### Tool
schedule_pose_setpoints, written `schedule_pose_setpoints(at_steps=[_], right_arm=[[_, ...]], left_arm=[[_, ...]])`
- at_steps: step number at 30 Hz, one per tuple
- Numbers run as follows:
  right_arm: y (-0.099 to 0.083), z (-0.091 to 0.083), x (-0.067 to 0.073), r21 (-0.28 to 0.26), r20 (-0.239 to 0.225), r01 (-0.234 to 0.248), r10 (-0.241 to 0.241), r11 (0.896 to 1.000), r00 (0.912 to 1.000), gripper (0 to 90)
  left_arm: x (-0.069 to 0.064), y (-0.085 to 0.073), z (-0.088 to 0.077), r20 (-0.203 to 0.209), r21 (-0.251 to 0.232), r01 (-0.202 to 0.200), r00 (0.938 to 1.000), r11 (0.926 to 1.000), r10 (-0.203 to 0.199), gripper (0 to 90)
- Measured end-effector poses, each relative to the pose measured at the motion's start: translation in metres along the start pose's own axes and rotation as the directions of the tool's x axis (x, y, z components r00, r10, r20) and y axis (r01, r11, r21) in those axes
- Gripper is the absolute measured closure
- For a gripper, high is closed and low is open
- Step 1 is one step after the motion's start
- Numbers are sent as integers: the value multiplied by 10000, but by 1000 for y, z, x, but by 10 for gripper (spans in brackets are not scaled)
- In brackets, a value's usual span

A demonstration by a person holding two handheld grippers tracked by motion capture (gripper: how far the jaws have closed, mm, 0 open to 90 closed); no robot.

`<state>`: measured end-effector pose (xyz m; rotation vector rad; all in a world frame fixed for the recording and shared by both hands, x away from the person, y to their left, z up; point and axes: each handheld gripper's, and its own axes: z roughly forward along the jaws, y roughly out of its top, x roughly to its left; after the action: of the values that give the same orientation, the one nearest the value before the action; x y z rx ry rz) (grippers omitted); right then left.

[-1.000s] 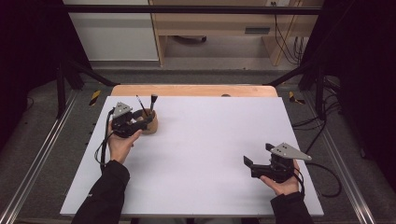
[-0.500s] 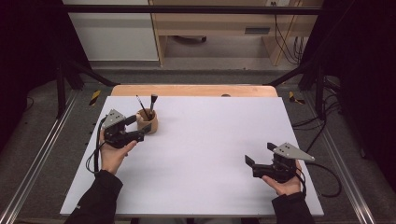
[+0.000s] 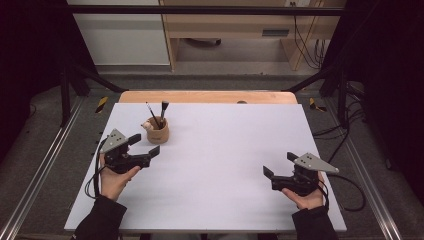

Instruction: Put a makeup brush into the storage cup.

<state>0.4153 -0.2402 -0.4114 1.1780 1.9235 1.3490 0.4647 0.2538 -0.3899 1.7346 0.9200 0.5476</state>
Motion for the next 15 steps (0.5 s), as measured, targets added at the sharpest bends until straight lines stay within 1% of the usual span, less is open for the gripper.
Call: schedule_pose_setpoints(at_steps=[1, 4, 6, 9, 15], right_arm=[[0, 0, 0, 12, 8, 21, -21, 10000, 10000, 35], [0, 0, 0, 6, -3, 48, -48, 10000, 10000, 35], [0, 0, 0, -6, -9, 22, -22, 10000, 10000, 36], [0, -1, 0, -11, 12, 45, -45, 10000, 10000, 37], [1, -1, 0, -8, -9, 73, -73, 10000, 10000, 38]], left_arm=[[-1, -1, -2, 13, -16, -41, 10000, 10000, 41, 136], [-3, -5, -7, 38, -45, 5, 10000, 10000, -5, 129], [-4, -7, -10, -35, -21, -80, 10000, 10000, 80, 123], [-6, -11, -15, 6, -23, -89, 10000, 10000, 89, 117], [-10, -18, -24, -35, 89, -325, 9995, 9994, 325, 112]])
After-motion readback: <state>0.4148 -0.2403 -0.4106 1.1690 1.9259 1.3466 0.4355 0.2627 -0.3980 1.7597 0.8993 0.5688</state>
